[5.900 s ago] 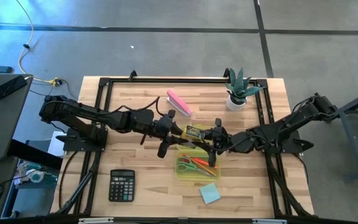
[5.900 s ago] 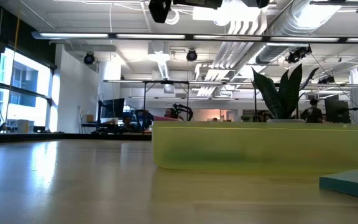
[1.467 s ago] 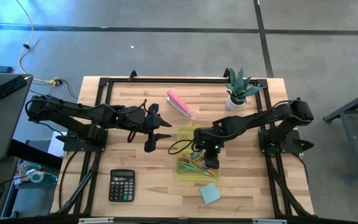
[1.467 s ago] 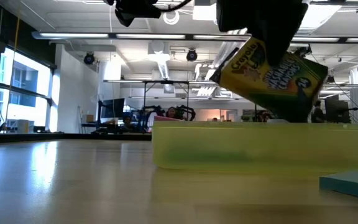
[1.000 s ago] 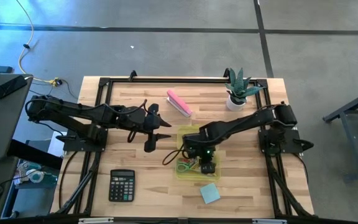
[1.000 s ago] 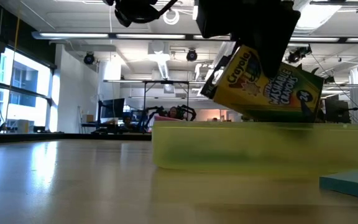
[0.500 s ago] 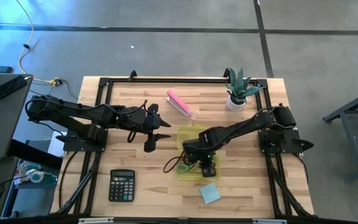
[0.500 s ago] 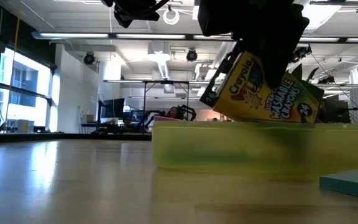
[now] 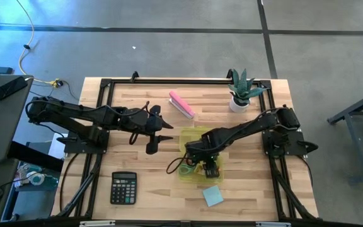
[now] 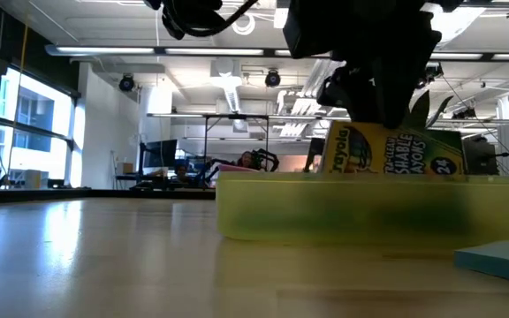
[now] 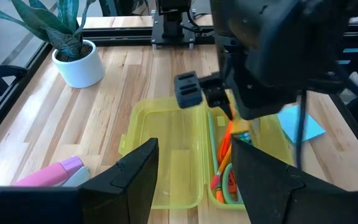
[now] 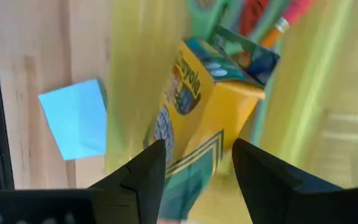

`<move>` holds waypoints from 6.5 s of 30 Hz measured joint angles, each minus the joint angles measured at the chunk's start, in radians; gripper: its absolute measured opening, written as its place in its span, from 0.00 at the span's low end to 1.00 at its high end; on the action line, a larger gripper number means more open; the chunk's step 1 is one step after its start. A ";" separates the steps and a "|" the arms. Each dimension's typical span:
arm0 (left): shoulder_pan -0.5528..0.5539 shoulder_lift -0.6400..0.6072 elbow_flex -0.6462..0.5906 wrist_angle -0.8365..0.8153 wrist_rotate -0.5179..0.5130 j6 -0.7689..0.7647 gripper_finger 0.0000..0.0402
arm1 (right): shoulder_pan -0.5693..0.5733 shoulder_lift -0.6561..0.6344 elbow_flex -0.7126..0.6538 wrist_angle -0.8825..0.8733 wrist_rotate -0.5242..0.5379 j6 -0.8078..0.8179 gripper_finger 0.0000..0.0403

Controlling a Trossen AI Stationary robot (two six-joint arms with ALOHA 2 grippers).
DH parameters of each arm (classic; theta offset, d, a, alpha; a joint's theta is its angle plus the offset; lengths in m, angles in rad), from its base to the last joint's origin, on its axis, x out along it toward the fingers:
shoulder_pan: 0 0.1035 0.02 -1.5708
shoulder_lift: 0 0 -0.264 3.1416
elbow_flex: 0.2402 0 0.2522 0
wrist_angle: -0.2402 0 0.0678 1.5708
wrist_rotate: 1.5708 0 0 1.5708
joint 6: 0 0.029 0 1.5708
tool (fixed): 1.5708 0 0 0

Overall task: Pack school essentials
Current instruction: Put the yellow crayon box into the yellow supply box, then adjust the yellow supply box, then put the sticky note into the yellow supply box

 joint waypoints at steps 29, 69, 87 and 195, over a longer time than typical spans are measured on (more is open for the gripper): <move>0.000 0.000 0.000 -0.053 0.000 0.000 0.47 | -0.024 -0.003 -0.020 -0.023 0.353 0.114 0.31; 0.000 0.000 0.000 -0.057 -0.016 0.000 0.47 | 0.014 -0.019 -0.079 0.119 0.344 0.102 0.17; -0.041 0.000 -0.045 -0.131 -0.007 -0.010 0.47 | 0.147 -0.204 -0.198 0.072 0.366 0.311 0.17; -0.026 0.251 -0.338 0.410 0.025 -0.046 0.47 | 0.005 -0.268 -0.389 0.032 0.510 0.620 0.17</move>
